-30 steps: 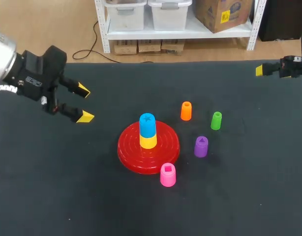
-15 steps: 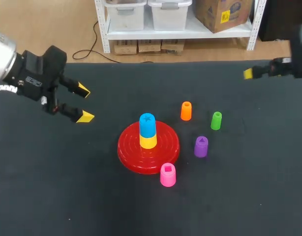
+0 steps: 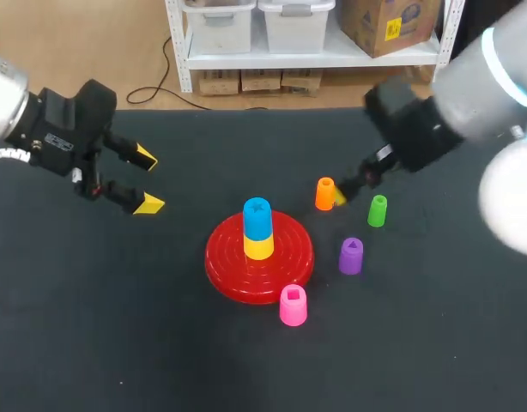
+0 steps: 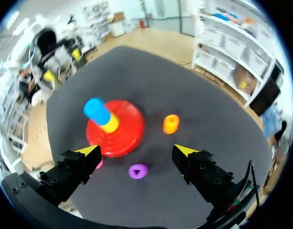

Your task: Pick up and stack the cylinders on the red base in this order: pink,purple,orange,green

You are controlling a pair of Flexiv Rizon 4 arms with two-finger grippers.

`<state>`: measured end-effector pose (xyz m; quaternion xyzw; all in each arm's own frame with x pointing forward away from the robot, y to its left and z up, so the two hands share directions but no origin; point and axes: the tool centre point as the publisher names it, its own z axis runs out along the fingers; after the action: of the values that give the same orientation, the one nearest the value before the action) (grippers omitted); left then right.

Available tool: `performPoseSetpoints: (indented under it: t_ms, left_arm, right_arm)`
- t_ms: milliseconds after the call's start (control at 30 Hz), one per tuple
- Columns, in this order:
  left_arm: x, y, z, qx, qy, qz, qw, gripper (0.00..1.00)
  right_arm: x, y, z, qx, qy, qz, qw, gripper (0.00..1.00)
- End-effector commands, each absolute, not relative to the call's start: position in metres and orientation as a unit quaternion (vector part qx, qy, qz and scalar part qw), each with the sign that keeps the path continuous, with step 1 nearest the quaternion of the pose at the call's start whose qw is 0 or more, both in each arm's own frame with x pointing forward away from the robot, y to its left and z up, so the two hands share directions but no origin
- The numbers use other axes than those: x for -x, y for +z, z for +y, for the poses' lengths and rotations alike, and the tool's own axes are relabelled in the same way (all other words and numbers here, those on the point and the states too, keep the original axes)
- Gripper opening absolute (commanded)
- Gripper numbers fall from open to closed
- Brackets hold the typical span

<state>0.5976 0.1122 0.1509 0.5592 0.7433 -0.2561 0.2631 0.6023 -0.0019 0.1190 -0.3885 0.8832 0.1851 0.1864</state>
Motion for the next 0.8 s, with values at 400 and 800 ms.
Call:
performPoseSetpoints:
  t_ms: [400, 800]
  left_arm:
    - [-0.597, 0.15, 0.112, -0.559, -0.256, 0.743, 0.264, 1.0]
    - [-0.597, 0.15, 0.112, -0.559, -0.256, 0.743, 0.264, 1.0]
  right_arm:
    - [-0.511, 0.087, 0.051, 0.611, 0.063, 0.787, 0.061, 1.0]
    - [-0.499, 0.057, 0.069, 0.634, 0.046, 0.772, 0.022, 1.0]
